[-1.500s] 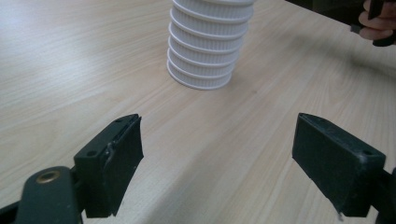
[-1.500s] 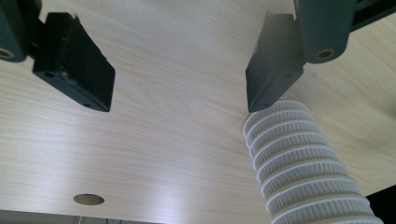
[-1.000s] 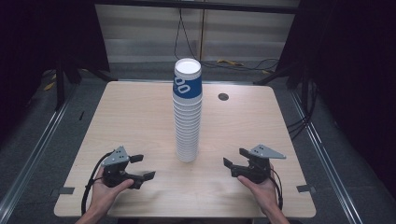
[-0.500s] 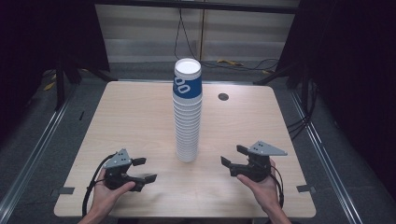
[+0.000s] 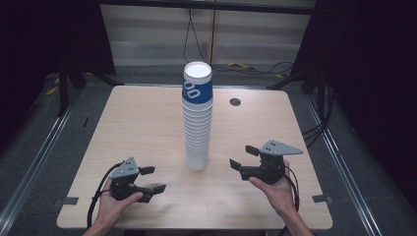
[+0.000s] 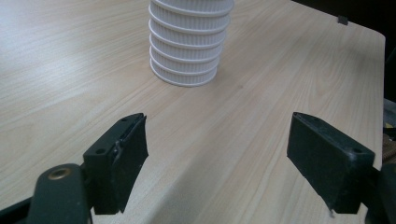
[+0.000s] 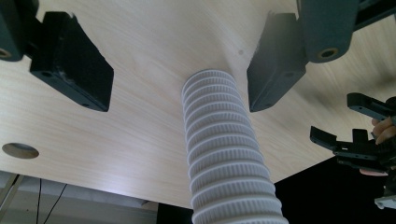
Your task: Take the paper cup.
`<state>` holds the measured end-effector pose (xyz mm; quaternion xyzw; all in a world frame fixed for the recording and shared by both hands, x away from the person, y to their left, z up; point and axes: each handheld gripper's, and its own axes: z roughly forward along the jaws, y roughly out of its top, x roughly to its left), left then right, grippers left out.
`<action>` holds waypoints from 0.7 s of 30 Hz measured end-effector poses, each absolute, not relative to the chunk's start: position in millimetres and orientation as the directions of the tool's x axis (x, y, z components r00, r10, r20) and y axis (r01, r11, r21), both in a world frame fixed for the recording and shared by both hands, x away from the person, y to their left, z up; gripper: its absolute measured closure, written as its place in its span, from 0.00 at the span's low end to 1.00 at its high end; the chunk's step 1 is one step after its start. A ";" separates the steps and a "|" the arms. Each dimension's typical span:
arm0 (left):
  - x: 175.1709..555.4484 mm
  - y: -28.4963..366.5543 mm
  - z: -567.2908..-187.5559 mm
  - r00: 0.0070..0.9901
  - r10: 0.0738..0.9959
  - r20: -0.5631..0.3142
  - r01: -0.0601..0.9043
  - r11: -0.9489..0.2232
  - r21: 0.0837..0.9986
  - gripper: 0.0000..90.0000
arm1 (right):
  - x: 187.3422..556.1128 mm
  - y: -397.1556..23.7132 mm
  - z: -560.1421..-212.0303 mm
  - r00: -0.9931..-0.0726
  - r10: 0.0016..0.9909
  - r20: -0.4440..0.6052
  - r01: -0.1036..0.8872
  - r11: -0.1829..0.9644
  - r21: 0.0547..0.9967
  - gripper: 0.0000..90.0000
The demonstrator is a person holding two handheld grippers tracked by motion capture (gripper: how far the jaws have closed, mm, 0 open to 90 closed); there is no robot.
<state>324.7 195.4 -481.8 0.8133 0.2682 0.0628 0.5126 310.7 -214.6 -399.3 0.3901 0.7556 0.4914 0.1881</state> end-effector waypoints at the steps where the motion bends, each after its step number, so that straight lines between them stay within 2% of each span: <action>1: 324.8 195.3 -481.8 0.850 0.499 -0.170 0.369 -0.332 0.868 0.22 | 311.6 -214.4 -394.4 -0.630 0.771 0.097 0.397 0.212 0.893 0.26; 12: 324.9 195.5 -481.2 0.850 0.499 -0.168 0.363 -0.325 0.873 0.21 | 318.2 -212.0 -384.6 -0.657 0.748 0.090 0.390 0.236 0.890 0.26; 21: 326.2 195.2 -481.4 0.852 0.493 -0.176 0.369 -0.326 0.870 0.18 | 324.6 -215.6 -358.2 -0.666 0.742 0.073 0.343 0.218 0.914 0.24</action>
